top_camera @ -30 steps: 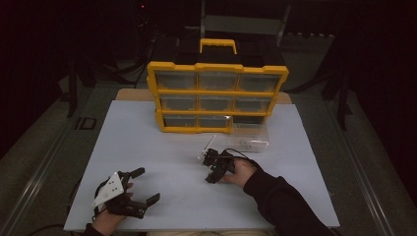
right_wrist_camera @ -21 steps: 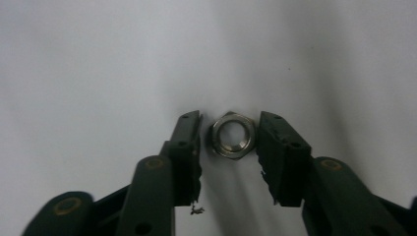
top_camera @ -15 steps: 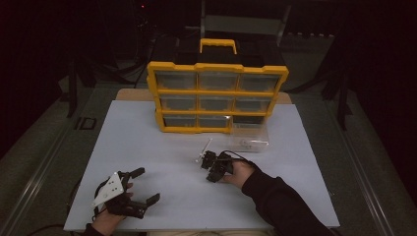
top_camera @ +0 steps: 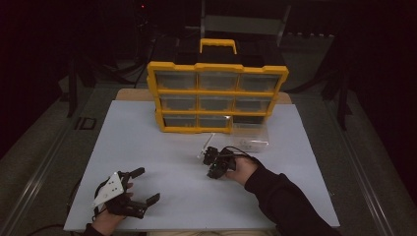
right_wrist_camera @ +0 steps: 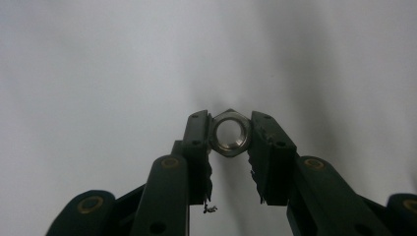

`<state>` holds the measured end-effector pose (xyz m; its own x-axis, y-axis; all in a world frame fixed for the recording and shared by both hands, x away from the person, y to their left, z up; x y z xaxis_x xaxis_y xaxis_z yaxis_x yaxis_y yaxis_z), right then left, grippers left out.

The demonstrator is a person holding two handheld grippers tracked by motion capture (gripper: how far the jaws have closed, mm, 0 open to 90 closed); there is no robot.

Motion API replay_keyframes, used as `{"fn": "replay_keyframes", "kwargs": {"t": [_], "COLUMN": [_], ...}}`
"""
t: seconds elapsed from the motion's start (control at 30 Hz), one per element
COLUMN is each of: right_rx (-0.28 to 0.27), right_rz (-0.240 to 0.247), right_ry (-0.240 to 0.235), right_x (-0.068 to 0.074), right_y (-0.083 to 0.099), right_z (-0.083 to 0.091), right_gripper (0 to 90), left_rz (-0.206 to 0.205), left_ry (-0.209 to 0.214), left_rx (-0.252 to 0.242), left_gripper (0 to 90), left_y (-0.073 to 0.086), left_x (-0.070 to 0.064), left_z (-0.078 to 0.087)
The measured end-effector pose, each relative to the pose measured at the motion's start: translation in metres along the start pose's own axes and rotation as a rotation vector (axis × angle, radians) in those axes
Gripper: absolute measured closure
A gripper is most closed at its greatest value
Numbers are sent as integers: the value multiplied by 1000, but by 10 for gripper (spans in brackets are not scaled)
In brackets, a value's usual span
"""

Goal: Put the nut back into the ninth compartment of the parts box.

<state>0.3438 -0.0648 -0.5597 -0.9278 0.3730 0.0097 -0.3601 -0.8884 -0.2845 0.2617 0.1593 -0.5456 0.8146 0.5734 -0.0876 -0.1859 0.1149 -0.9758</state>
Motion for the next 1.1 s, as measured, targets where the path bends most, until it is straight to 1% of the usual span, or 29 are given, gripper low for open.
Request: {"fn": "replay_keyframes", "kwargs": {"t": [0.13, 0.17, 0.27, 0.3, 0.33, 0.47, 0.63, 0.7, 0.73, 0.77, 0.8, 0.93, 1.1], "right_rx": [-20, -25, -27, -27, -34, -52, -97, -106, -106, -120, -122, -136, -147], "right_rz": [-1, 10, 4, 4, 3, -16, -43, -51, -51, -65, -68, -90, -113], "right_ry": [14, 20, 27, 27, 36, 50, 62, 74, 74, 83, 89, 108, 126], "right_x": [-3, -5, -6, -6, -10, -17, -29, -34, -34, -39, -42, -51, -62], "right_y": [-2, -3, -2, -2, -2, -2, -1, 0, 0, 1, 2, 7, 14], "right_z": [15, 18, 29, 29, 36, 50, 71, 80, 80, 87, 91, 103, 113], "right_gripper": [703, 703, 703, 703, 703, 703, 703, 703, 703, 703, 703, 703, 703], "left_rz": [-2, -1, -2, -2, -1, -1, 0, -1, -1, -1, -1, -1, -1], "left_ry": [0, 1, 0, 0, -1, 1, 0, 1, 1, 1, 1, 0, 0], "left_rx": [3, 3, 3, 3, 4, 4, 2, 3, 3, 3, 3, 3, 4], "left_gripper": [0, 0, 0, 0, 0, 0, 0, 0, 0, 0, 0, 0, 0], "left_y": [0, 0, 0, 0, 0, 0, 0, 0, 0, 0, 0, 0, 0], "left_x": [0, 0, 0, 0, 0, 0, 0, 0, 0, 0, 0, 0, 0], "left_z": [0, 0, 0, 0, 0, 0, 0, 0, 0, 0, 0, 0, 0]}}
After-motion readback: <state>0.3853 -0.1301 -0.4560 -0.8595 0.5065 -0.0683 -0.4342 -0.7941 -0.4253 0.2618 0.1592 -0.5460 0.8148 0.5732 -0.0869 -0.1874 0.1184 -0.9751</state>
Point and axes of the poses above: each handheld gripper's, and its own axes: z roughly backward along the jaws, y roughly out of its underside, x roughly to its left, the point moved 8 cm from there along -z, roughly forward along the jaws, and after that the axes turned 1 degree about y, right-handed, at the moved point
